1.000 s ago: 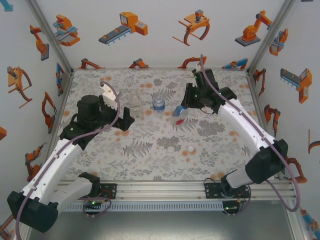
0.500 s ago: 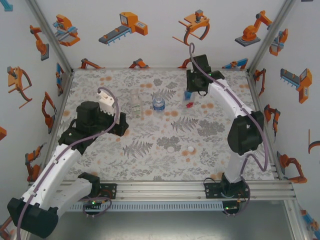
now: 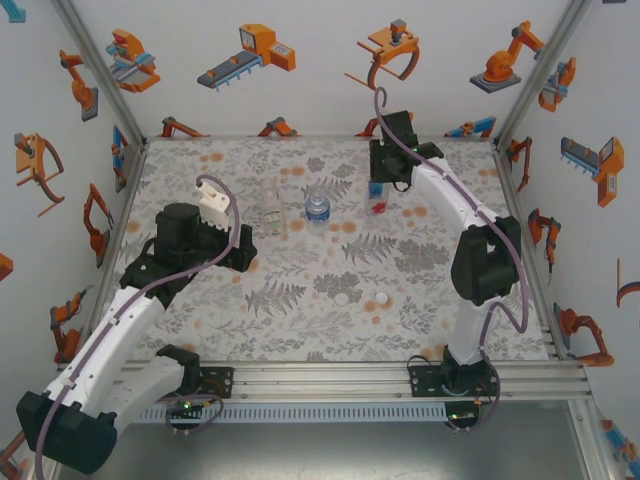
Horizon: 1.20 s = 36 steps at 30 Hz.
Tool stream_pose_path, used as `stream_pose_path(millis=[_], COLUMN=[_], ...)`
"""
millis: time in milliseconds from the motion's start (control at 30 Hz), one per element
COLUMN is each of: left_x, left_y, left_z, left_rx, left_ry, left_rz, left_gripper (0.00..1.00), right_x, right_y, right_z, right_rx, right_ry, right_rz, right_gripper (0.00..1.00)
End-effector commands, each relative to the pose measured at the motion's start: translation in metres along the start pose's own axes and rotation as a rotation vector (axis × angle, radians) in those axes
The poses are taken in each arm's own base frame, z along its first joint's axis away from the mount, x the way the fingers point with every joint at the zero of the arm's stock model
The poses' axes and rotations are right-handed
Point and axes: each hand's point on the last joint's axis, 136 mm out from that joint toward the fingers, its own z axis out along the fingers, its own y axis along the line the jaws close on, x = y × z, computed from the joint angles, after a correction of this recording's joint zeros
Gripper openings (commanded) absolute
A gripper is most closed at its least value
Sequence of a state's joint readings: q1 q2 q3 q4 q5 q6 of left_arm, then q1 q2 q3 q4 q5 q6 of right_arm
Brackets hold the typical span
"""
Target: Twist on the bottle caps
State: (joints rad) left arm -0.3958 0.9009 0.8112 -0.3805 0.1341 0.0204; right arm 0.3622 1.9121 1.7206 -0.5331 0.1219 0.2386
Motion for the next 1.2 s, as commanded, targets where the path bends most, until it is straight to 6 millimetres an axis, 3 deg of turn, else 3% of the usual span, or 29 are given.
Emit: stream_pose_path(millis=[0,233,433,633,833,1000,1167], left_x=[-0.005,-0.005,-0.006,-0.006,-0.007,-0.007,-0.007], left_y=[0.001,0.003,0.004,0.003,0.003,0.002,0.000], left_z=[0.000,0.000,0.000,0.000,0.000,-0.002,-0.002], left_rx=[0.000,-0.009,-0.013,-0.009,-0.007,-0.005,0.006], left_ry=[-0.023,-0.024,-0.026,-0.030,-0.030,-0.034,-0.036], left_rz=[-0.010,-0.011,-0.009,-0.008,-0.007,-0.005,0.003], left_gripper=[0.97,0.97,0.97,0.97,0.97,0.97,0.97], right_x=[-0.014,-0.039,-0.040,-0.022,0.005,0.022,0.037], right_y=[-0.005,0.000,0.022,0.056,0.105,0.135,0.157], right_z=[-0.012,-0.045,-0.062,-0.065,-0.059,-0.054,-0.043], right_rx=[0.019,-0.014,-0.106,-0.192,-0.280,-0.315,-0.331], right_ry=[-0.047,-0.107,-0.121,-0.136,-0.150,-0.197,-0.211], right_rz=[0.015,0.014,-0.002,-0.010,-0.046,-0.085,-0.131], right_gripper=[0.48,0.49,0.47,0.48,0.52,0.70,0.82])
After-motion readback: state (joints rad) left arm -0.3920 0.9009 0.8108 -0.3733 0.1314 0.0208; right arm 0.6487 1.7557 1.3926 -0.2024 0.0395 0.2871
